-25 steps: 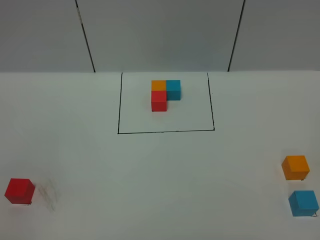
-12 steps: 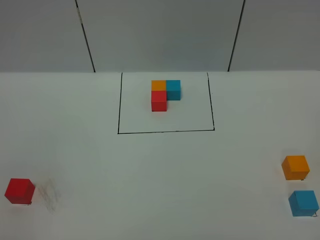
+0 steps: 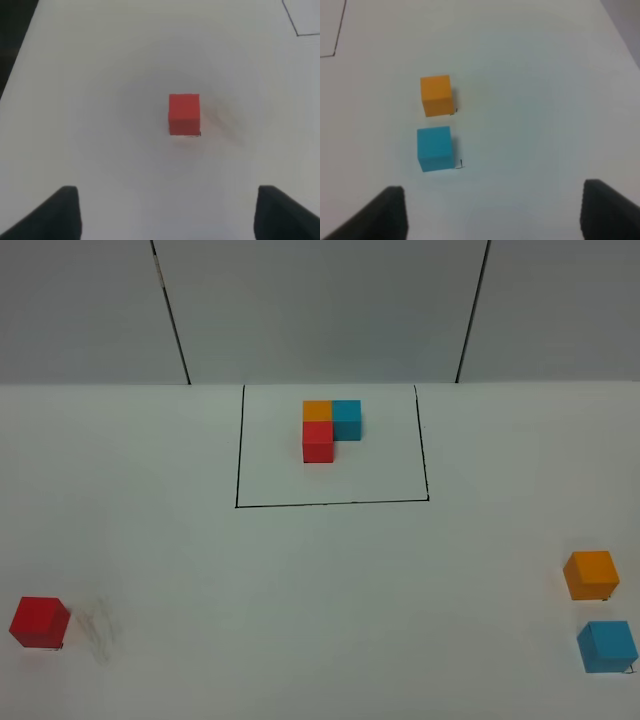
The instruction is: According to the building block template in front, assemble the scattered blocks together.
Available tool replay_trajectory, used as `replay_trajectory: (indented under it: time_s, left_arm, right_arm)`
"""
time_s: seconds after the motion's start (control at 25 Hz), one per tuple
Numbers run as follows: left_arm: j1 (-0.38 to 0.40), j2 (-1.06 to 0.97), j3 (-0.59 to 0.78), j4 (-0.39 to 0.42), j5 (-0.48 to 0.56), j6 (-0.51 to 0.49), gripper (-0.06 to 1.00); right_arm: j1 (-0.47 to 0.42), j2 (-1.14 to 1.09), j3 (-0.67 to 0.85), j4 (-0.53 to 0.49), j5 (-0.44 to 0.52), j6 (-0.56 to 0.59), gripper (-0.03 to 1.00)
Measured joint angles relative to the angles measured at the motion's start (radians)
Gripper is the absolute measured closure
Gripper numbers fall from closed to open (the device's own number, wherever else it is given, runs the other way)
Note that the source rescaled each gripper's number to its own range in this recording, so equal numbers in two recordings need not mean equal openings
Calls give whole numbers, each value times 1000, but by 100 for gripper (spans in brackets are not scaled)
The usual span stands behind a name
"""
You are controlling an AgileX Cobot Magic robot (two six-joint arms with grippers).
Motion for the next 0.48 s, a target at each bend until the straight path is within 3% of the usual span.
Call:
replay_trajectory:
  time_s: [0.2,0.48]
  left_arm:
    - [0,0,0,20,-5,-35,39]
    - [0,144,-77,20,-6,-41,44]
  right_arm:
    - [0,0,0,0,0,0,47]
    - [0,0,0,0,0,0,47]
